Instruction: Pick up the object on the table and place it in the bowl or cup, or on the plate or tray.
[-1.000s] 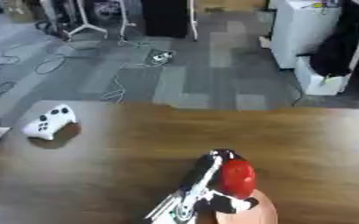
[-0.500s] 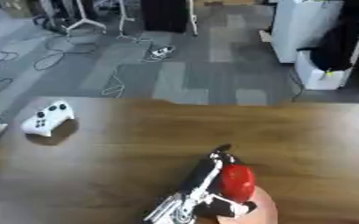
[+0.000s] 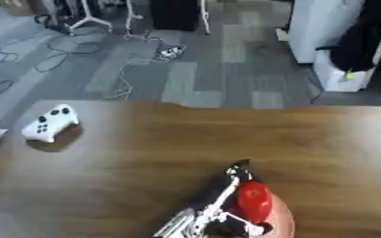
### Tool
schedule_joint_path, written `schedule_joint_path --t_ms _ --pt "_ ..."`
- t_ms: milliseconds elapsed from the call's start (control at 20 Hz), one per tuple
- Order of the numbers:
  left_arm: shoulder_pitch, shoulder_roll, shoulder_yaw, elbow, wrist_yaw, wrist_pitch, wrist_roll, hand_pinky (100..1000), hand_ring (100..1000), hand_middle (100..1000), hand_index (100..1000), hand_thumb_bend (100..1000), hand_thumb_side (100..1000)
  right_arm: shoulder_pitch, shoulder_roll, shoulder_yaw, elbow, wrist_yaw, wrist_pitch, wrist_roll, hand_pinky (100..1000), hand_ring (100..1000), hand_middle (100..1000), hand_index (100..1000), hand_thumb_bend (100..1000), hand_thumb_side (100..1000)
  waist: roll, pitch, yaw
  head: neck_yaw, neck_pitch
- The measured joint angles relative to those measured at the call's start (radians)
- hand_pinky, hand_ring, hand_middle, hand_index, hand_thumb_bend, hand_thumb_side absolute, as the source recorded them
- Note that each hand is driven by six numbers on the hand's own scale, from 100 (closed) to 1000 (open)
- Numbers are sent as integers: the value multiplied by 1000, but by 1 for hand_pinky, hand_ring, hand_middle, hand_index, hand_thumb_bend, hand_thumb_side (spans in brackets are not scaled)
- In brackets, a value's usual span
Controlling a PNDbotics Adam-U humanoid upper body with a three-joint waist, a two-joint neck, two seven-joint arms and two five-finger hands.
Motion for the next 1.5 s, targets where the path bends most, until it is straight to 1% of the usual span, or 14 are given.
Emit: schedule_joint_path --t_ms 50,100,150,250,500,550,800,850,900,950,1050,1100,1150,1500 --pt "0 0 0 0 0 -3 -3 294 1000 385 398 469 100 0 0 0 0 0 0 0 663 497 768 812 347 642 0 0 1 0 0" --pt "0 0 0 0 0 -6 -5 293 1000 381 394 467 100 0 0 0 0 0 0 0 663 497 768 812 347 642 0 0 1 0 0" --pt "0 0 0 0 0 -8 -8 306 1000 437 452 500 100 0 0 0 0 0 0 0 663 497 768 812 347 642 0 1 2 0 0" --pt "0 0 0 0 0 -12 -12 317 1000 478 510 528 100 0 0 0 0 0 0 0 663 497 768 812 347 642 0 1 2 0 0" --pt "0 0 0 0 0 -20 -26 337 1000 523 582 549 100 0 1 0 0 0 0 0 663 496 768 812 347 642 0 1 3 0 0" --pt "0 0 1 0 0 -20 -30 349 1000 543 636 570 100 0 1 0 0 0 0 0 663 496 769 812 347 642 0 1 3 0 0" --pt "0 0 1 0 0 -29 -46 408 1000 618 659 590 129 0 1 0 0 0 0 0 663 496 769 812 347 642 0 0 7 0 -1" --pt "0 0 2 0 0 -30 -48 449 1000 682 682 605 163 0 1 0 0 0 0 0 663 496 769 812 347 642 0 0 8 0 -1" --pt "0 0 2 0 0 -32 -51 449 1000 682 682 605 163 0 1 0 0 0 0 0 663 496 769 812 347 642 0 0 9 0 -2" --pt "0 0 2 0 -1 -34 -53 524 1000 759 735 646 256 0 1 0 0 0 0 0 663 496 769 812 348 642 -1 -1 9 0 -5" --pt "0 0 3 0 -3 -36 -64 570 1000 801 782 725 407 0 1 0 0 0 0 0 663 496 769 811 348 642 -1 -3 9 0 -9" --pt "0 0 3 0 -5 -38 -71 573 1000 804 786 730 417 0 1 0 0 0 0 0 663 496 769 812 348 642 -1 -4 9 0 -9" --pt "0 0 3 1 -8 -41 -79 591 1000 818 808 795 511 0 1 0 0 0 0 0 663 496 769 812 348 643 -2 -5 10 0 -10" --pt "-1 0 7 2 -21 -55 -116 631 1000 869 914 953 664 0 1 -1 0 0 0 -1 663 496 769 812 348 643 -6 -7 13 0 -17"
